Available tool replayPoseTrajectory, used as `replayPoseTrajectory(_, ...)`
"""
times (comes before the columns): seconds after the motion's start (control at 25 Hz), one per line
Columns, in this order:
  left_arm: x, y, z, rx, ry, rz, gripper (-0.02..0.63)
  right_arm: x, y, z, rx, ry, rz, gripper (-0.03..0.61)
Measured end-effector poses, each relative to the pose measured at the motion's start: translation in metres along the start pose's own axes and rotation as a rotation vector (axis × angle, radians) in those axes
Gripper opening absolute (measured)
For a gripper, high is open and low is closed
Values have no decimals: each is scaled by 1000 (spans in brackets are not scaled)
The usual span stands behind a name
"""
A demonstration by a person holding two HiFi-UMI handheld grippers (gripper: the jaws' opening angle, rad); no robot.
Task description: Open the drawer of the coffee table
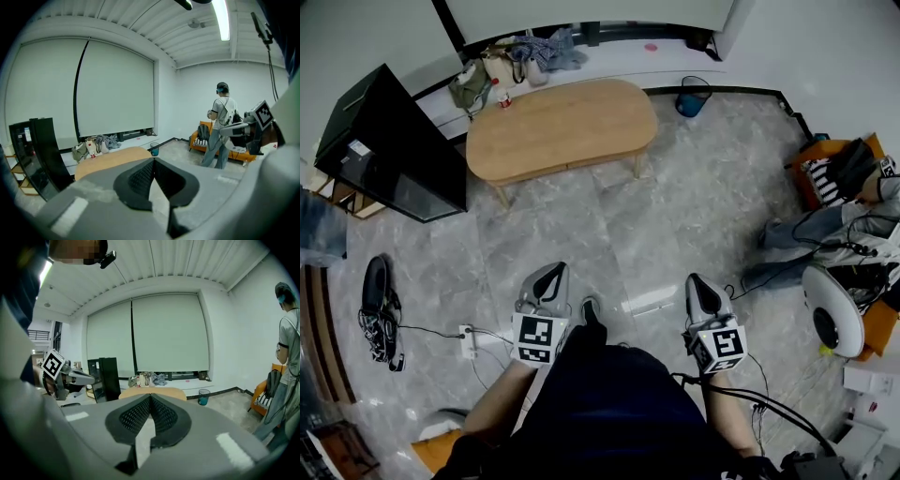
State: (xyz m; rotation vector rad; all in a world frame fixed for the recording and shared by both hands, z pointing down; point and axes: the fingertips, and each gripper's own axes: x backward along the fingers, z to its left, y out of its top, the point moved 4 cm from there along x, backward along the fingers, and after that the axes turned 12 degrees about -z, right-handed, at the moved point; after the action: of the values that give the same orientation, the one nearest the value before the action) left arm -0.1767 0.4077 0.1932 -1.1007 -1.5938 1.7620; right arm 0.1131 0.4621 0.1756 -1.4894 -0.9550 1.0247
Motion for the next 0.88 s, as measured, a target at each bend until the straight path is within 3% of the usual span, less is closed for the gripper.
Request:
replayPoseTrajectory(0.32,-55,6,46,15,-45,5,2,-55,12,-16,-4,-65,26,3)
replayPoseTrajectory(0.56,-102,-2,61,38,-47,38,2,-97,0,-51,-17,-75,39,3)
replayPoseTrajectory(0.88,-180,5,102,36,80,97,2,-199,-12,-118,-67,-15,55,3)
